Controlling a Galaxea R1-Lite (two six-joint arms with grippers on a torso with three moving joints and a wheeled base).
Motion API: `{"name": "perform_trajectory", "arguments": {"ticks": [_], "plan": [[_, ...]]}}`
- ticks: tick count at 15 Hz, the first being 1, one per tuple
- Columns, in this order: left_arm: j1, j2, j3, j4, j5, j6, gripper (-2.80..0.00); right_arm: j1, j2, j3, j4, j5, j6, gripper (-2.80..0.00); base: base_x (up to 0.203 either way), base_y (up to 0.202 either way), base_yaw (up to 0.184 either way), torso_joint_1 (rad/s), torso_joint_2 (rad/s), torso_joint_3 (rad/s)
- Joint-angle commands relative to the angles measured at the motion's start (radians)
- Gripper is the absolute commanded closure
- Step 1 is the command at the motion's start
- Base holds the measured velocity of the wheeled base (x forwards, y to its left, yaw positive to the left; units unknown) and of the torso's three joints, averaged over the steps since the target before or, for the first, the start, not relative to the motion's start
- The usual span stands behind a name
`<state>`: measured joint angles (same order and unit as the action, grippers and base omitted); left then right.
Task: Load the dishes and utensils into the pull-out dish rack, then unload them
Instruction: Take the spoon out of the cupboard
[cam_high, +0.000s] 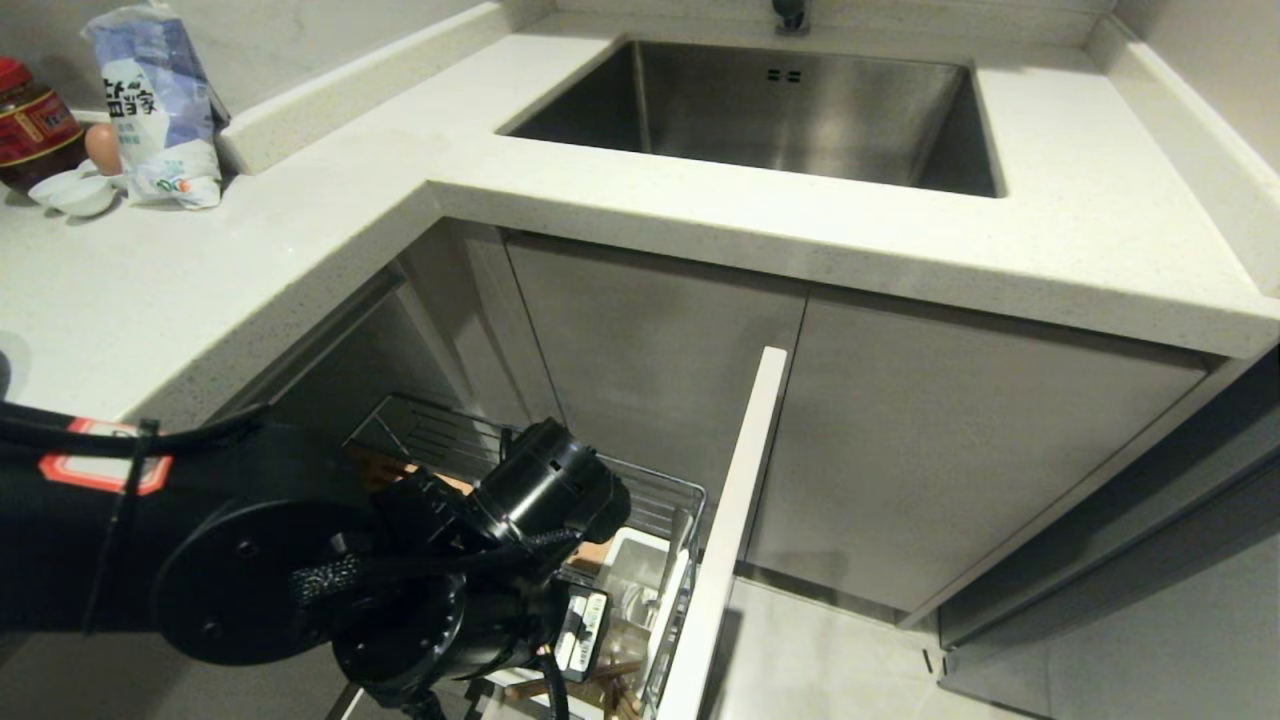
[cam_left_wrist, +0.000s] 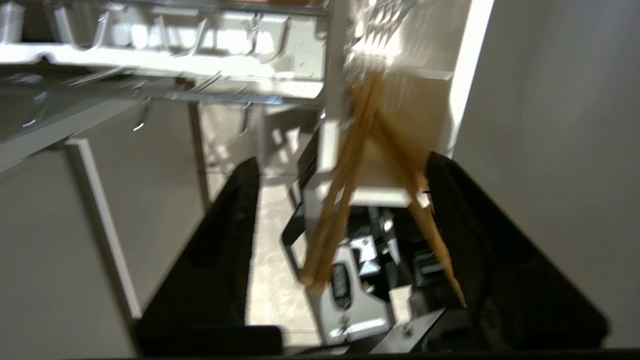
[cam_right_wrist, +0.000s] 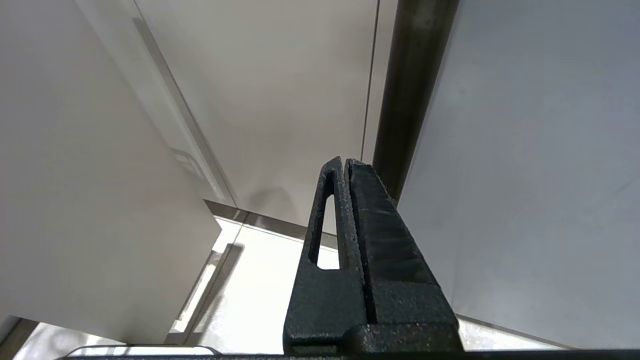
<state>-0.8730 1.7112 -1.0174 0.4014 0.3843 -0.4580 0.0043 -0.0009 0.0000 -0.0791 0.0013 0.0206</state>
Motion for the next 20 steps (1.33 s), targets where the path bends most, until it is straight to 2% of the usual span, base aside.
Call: {"name": "perform_trajectory", "arguments": {"ticks": [1,4,7,9,15,16,20], "plan": [[-0.001,0.055,0.005,-0.018,0.002,-0.008,-2.80,0.000,-0.001,0.026,-0.001,0.000,-0.001,0.00,0.000,0.000,0.000,0.000,0.00,0.000],[0.001,0.110,0.023,-0.123,0.012,-0.038,-2.80,0.000,-0.001,0.026,-0.001,0.000,0.000,0.00,0.000,0.000,0.000,0.000,0.00,0.000],[0.016,0.153,0.028,-0.169,0.032,-0.044,-2.80,0.000,-0.001,0.026,-0.001,0.000,0.000,0.00,0.000,0.000,0.000,0.000,0.00,0.000],[0.037,0.171,0.041,-0.220,0.080,-0.041,-2.80,0.000,-0.001,0.026,-0.001,0.000,0.000,0.00,0.000,0.000,0.000,0.000,0.00,0.000],[0.043,0.174,0.040,-0.222,0.087,-0.041,-2.80,0.000,-0.001,0.026,-0.001,0.000,-0.001,0.00,0.000,0.000,0.000,0.000,0.00,0.000],[0.043,0.173,0.040,-0.223,0.087,-0.041,0.00,0.000,-0.001,0.026,-0.001,0.000,0.001,0.00,0.000,0.000,0.000,0.000,0.00,0.000],[0.035,0.153,0.038,-0.241,0.102,-0.041,0.00,0.000,-0.001,0.026,-0.001,0.000,0.000,0.00,0.000,0.000,0.000,0.000,0.00,0.000]]}}
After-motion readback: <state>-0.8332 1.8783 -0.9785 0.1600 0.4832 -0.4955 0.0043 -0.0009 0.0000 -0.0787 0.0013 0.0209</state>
